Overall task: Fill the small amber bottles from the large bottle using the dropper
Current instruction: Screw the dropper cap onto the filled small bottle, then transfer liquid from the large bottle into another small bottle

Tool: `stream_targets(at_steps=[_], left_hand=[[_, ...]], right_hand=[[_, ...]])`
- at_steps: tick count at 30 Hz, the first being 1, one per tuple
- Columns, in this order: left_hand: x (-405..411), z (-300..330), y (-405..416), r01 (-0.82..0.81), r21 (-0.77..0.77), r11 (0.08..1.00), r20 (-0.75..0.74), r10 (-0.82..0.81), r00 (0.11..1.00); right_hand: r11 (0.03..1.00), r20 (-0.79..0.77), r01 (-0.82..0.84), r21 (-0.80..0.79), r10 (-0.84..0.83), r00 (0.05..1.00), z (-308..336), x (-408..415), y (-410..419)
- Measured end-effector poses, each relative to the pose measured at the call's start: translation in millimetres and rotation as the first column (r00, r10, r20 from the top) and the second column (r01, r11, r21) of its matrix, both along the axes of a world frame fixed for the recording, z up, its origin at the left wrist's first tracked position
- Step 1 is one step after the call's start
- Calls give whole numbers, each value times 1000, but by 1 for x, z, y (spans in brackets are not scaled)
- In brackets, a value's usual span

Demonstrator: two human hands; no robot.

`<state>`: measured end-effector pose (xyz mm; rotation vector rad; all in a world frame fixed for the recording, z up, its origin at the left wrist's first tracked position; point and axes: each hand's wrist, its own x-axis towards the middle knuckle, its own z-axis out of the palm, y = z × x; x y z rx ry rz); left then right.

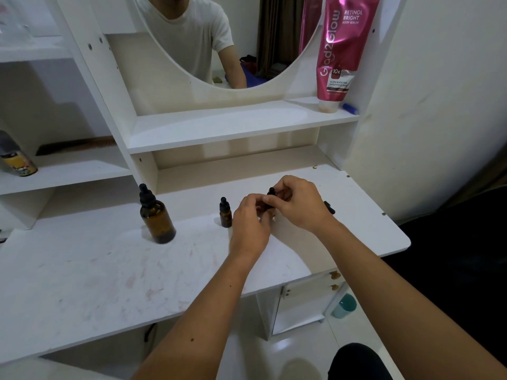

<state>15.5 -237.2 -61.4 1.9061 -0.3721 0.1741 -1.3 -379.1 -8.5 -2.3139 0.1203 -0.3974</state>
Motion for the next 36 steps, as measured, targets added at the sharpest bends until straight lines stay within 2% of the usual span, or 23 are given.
stream_targets(at_steps=[8,17,22,27,31,36], left_hand=[[0,-1,0,-3,-19,1000,13,3,1000],[-9,1,6,4,-77,997,-24,-6,1000],[-25,7,20,24,-156,988,-133,-45,990],[-51,14,68,112,-141,984,-185,-137,973],[-55,21,123,-68,-179,982,-189,33,981],[-50,25,176,-365,-149,919,-98,354,930]], right_hand=[[999,-40,46,-6,-47,998,0,0,5],[999,-10,38,-8,-39,999,0,-13,5],[997,66,72,-18,-71,995,5,-24,5],[998,253,67,1,-65,965,19,-28,30],[996,302,-85,14,77,950,37,-17,82],[948,245,-318,-4,310,919,52,5,150]])
